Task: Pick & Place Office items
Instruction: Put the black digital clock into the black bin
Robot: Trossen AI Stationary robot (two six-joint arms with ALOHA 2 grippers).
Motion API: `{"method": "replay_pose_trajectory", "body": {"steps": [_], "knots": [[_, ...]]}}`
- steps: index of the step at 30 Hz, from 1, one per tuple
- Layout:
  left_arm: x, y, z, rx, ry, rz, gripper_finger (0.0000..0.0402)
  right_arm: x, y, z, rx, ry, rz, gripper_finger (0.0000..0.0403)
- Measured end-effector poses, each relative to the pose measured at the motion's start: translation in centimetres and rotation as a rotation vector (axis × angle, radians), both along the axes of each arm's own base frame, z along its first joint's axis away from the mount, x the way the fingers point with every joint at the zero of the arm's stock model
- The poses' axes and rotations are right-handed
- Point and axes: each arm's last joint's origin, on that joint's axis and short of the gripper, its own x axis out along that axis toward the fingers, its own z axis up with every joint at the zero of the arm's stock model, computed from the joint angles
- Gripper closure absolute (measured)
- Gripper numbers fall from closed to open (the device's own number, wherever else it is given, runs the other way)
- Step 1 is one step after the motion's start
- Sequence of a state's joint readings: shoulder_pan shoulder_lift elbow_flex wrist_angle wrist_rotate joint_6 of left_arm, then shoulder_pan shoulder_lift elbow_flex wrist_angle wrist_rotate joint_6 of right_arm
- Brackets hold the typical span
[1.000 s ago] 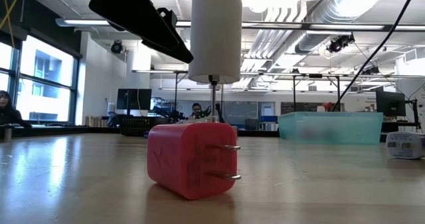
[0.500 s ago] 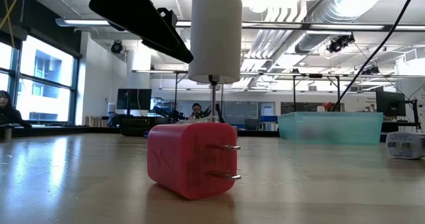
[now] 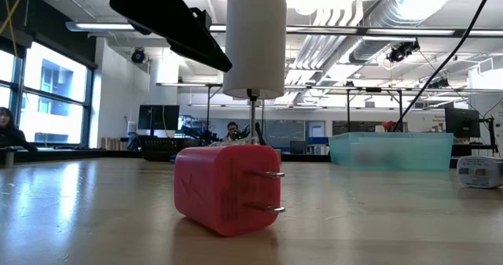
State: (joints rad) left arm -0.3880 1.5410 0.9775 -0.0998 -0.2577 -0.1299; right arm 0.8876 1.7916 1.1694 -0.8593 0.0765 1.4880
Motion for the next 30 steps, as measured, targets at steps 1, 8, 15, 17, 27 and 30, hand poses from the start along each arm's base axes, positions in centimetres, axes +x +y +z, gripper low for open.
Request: {"method": "replay_pose_trajectory", "body": {"steps": [1,8,15,17,27,30], "knots": [[0.02,0.06,-0.01,0.0,0.001,0.002,0.0103,0.14,-0.1,0.0,0.001,-0.001,-0.005,0.0181],[0.08,0.23,-0.01,0.0,0.001,0.008,0.0103,0.5,-0.07,0.03,0.009,-0.019,0.097,0.0181],[-0.01,0.07,-0.04,-0.023,0.007,0.021,0.0103,0.38,0.12,0.03,0.043,0.018,0.304,0.0184],[-0.05,-0.03,-0.05,-0.03,0.008,0.023,0.0103,0.31,0.16,0.03,0.052,0.028,0.437,0.0187],[-0.06,-0.05,-0.05,-0.031,0.009,0.023,0.0103,0.2,0.46,0.06,0.056,-0.012,1.055,0.0195],[-0.06,-0.05,-0.05,-0.031,0.008,0.023,0.0103,0.33,0.61,0.09,0.056,-0.041,1.124,0.0195]]}}
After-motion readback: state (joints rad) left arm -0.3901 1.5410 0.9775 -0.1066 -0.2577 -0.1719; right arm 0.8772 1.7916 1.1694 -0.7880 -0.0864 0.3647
